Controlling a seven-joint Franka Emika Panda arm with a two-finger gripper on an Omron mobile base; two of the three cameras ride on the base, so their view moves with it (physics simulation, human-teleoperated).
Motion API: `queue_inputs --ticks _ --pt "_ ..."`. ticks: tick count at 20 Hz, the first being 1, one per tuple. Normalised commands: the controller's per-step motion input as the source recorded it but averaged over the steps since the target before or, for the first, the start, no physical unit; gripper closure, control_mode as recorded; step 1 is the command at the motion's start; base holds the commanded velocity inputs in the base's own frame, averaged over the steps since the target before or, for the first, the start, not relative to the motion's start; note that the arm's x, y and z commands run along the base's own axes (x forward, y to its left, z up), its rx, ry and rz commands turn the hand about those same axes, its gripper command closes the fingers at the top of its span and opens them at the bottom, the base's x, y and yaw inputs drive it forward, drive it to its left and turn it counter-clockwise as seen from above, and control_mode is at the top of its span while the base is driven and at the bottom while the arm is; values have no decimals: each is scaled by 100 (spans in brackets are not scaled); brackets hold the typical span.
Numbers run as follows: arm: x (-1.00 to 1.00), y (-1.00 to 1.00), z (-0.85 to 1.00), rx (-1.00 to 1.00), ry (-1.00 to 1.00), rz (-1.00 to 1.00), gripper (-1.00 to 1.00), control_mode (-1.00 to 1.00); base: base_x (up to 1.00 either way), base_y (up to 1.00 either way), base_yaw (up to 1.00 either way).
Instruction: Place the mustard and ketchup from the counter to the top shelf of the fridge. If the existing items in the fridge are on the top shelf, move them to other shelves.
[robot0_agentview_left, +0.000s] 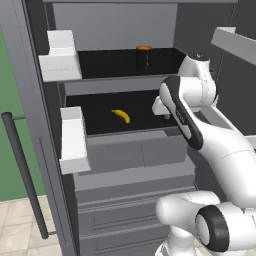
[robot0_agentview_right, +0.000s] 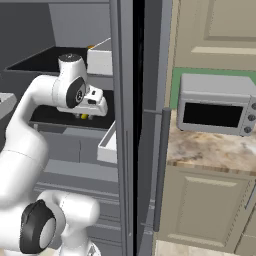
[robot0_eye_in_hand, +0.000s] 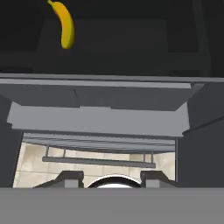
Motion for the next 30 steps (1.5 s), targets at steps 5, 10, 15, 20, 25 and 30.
queue_inputs --ticks 5,10,15,20,25,30 --pt "-6 0 4 0 -7 0 -100 -100 0 0 0" --pt "-20 0 38 0 -34 0 -100 -100 0 0 0" --pt "-10 3 53 0 -36 0 -100 -100 0 0 0" --pt "0 2 55 0 -27 0 -100 -100 0 0 0" --pt "12 4 48 0 -15 0 -100 -100 0 0 0" --pt "30 0 36 0 -9 0 -100 -100 0 0 0"
